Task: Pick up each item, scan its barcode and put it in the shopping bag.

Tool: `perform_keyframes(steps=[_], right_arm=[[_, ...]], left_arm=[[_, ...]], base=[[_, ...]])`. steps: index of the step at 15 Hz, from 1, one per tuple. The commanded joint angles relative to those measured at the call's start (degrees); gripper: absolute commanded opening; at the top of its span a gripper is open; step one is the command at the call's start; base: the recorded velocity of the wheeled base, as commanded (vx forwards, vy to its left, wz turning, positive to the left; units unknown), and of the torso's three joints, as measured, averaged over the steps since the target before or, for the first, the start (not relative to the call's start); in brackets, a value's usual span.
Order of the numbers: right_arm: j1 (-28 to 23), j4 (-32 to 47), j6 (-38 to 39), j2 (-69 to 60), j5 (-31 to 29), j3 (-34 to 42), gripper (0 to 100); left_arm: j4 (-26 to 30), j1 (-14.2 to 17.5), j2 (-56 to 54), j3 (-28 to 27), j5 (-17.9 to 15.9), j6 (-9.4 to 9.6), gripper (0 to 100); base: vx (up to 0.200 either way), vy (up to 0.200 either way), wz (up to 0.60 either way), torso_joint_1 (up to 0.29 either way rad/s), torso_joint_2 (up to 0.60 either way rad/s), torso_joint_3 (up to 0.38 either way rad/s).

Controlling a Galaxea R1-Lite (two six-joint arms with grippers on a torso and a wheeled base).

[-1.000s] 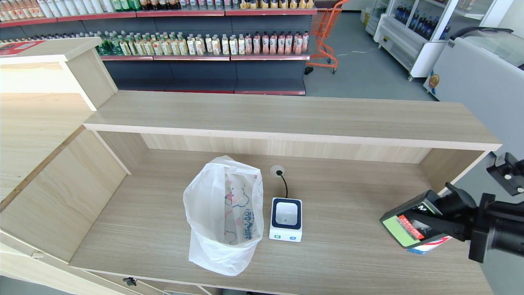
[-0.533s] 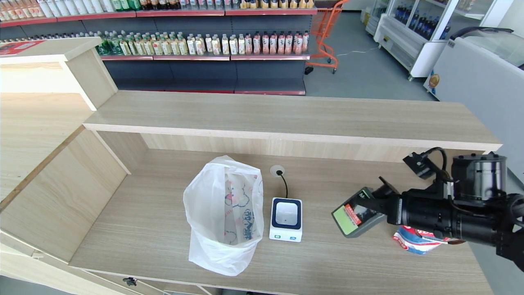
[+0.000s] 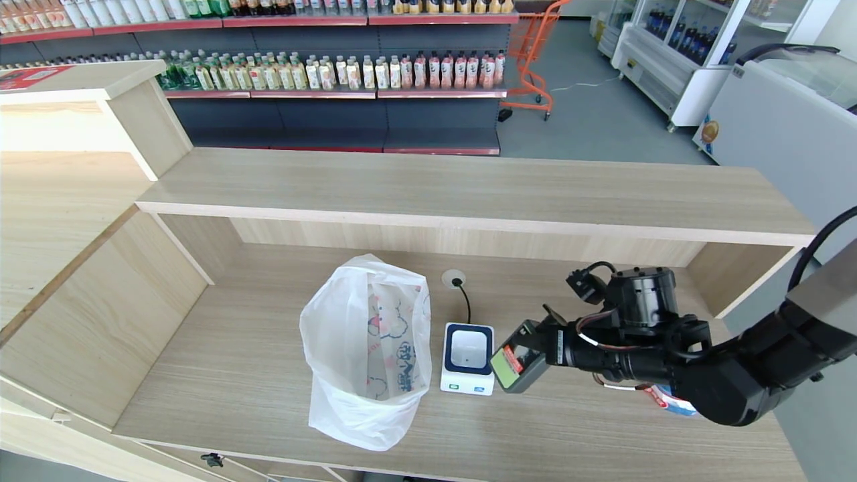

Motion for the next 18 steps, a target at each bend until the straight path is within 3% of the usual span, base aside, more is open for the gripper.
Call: perform_keyframes(steps=[1,18], right_arm=[[1.8,-0.1,0.0,4.4,-1.5,-3.4,0],[5.1,-3.2,-1.9,13.4,-6.9,-11.2,0]], left_arm=[[0.0,0.0,0.0,0.0,0.0,0.02,100],[0.0,0.0,0.0,0.0,0.0,0.02,100]], base=[[0.000,0.000,0.00,0.000,0.00,0.000],[0.000,0.000,0.00,0.000,0.00,0.000]])
